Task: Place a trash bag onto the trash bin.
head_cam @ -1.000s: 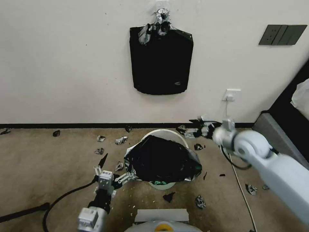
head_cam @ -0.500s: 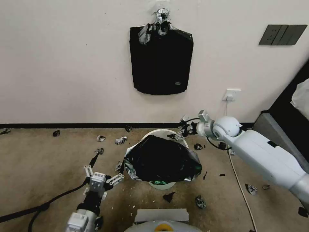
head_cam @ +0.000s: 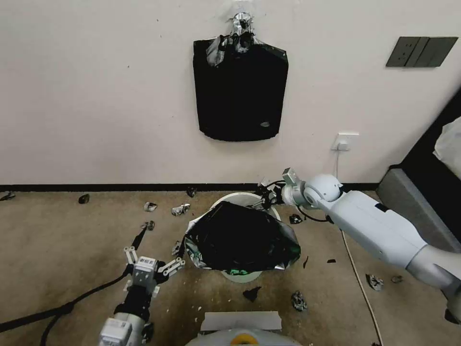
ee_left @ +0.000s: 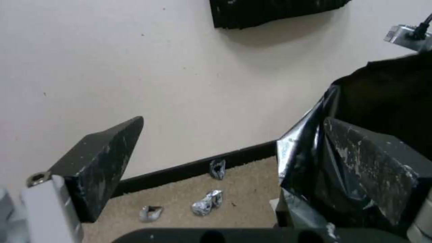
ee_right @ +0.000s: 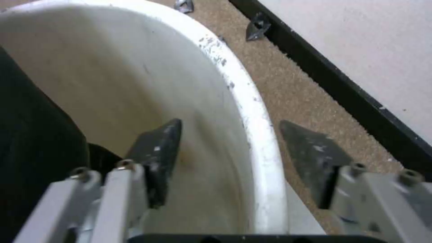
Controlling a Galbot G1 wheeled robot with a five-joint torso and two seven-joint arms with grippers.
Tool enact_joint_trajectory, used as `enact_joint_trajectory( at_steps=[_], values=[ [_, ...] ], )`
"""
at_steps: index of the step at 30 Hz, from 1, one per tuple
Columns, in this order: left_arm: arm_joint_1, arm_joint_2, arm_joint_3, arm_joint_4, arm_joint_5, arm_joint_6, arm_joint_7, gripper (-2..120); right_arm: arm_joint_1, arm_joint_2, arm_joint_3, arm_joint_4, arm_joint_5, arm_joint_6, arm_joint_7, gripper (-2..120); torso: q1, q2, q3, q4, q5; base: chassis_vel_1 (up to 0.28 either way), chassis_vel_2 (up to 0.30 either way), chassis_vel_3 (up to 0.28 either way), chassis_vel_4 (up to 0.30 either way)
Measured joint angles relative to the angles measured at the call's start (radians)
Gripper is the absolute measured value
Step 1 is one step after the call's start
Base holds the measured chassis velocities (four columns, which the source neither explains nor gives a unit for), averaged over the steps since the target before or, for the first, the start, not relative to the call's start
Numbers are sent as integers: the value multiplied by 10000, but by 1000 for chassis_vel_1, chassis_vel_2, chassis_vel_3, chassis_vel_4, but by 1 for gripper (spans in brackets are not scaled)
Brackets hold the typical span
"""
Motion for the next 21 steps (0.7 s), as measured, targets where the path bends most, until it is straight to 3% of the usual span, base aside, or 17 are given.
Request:
enact_joint_trajectory(
  at_steps=[12,16,21],
  values=[
    [-13,-23,-42,6,-149,12,-29,100,123,-69,-341,38,-44,150,-33,14,-1,0,0,4,2,0,0,0,0],
    [-16,-19,-52,6,-181,17,-36,100,111,-156,-394,131,-42,205,-24,7,-1,1,0,2,1,0,0,0,0],
    [-29,-17,-45,5,-226,29,-41,100,71,-250,-421,232,39,256,127,7,-1,0,0,3,2,0,0,0,0]
  ],
)
